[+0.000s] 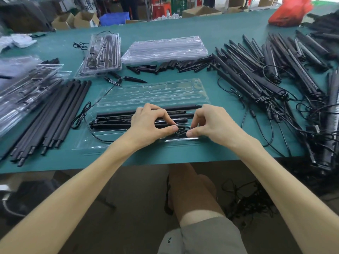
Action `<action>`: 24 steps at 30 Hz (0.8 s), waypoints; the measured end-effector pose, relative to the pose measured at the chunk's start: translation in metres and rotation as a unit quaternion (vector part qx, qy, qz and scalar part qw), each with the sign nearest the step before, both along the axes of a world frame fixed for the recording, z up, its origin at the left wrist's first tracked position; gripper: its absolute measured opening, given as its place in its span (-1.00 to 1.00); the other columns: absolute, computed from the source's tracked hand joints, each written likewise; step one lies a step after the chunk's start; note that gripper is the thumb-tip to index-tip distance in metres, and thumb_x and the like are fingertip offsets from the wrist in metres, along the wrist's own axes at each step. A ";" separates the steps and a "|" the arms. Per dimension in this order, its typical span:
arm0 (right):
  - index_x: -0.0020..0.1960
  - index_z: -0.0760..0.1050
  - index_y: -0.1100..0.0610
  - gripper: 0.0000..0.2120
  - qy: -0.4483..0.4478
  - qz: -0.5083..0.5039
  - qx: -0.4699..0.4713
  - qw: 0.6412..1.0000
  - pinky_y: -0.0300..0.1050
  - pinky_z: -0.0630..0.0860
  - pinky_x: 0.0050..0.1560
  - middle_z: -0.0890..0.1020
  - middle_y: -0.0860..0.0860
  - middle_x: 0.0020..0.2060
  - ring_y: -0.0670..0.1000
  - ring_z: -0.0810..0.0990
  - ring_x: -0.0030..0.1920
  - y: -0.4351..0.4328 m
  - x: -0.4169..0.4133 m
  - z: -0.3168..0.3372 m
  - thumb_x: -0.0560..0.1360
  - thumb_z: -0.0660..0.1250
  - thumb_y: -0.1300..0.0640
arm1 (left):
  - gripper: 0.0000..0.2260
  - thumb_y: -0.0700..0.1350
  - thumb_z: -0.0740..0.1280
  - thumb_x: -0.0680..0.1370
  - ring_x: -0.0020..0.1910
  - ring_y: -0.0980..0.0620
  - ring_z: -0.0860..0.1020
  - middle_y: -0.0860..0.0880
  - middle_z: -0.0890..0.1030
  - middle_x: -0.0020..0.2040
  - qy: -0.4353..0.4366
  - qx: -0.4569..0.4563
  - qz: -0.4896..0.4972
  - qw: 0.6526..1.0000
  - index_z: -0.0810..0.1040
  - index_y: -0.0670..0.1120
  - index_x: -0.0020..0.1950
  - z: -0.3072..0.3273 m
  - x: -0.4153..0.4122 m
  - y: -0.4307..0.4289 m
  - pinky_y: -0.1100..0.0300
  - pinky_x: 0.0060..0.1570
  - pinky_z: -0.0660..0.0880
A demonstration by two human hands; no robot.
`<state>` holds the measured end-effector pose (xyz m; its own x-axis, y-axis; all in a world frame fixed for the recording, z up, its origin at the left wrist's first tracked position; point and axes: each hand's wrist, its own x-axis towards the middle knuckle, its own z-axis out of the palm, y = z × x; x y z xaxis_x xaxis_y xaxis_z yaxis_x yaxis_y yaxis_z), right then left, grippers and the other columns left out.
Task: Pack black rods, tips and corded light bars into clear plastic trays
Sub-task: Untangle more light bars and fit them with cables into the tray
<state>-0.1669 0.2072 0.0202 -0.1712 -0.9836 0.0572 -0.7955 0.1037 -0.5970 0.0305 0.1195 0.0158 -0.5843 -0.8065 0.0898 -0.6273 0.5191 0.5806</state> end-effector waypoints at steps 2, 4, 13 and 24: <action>-0.21 0.62 0.04 -0.73 -0.010 0.002 0.014 1.000 -0.14 0.41 -0.23 0.59 -0.04 -0.24 -0.03 0.54 -0.18 -0.002 -0.003 0.002 0.29 0.64 -0.05 | -0.86 0.18 0.48 0.47 0.34 0.07 0.24 0.11 0.42 0.24 0.000 0.001 0.002 1.000 0.63 0.19 -0.05 0.000 0.000 0.000 0.01 0.41 0.16; -0.19 0.63 0.02 -0.74 0.006 0.006 0.025 1.000 -0.16 0.39 -0.24 0.61 -0.07 -0.25 -0.07 0.55 -0.18 -0.002 -0.005 0.004 0.29 0.64 -0.08 | -0.85 0.19 0.48 0.47 0.35 0.07 0.24 0.11 0.41 0.24 0.002 0.006 0.004 1.000 0.64 0.19 -0.04 -0.001 0.000 -0.001 0.02 0.41 0.15; -0.07 0.68 0.01 -0.86 -0.009 0.052 0.051 0.997 -0.35 0.50 -0.21 0.70 -0.05 -0.22 -0.17 0.61 -0.22 0.006 -0.019 0.012 0.40 0.56 0.15 | -0.87 0.20 0.46 0.47 0.34 0.10 0.26 0.14 0.42 0.26 0.010 -0.021 0.005 1.000 0.63 0.24 -0.04 -0.009 0.001 0.000 0.12 0.33 0.10; -0.04 0.59 0.05 -0.79 0.055 0.030 -0.023 0.998 -0.11 0.35 -0.02 0.50 -0.09 -0.11 -0.03 0.44 -0.04 -0.002 -0.015 -0.005 0.40 0.56 0.20 | -0.86 0.22 0.47 0.45 0.37 0.10 0.23 0.18 0.39 0.28 0.003 0.007 -0.021 1.000 0.60 0.27 -0.05 -0.007 0.005 -0.002 0.13 0.32 0.05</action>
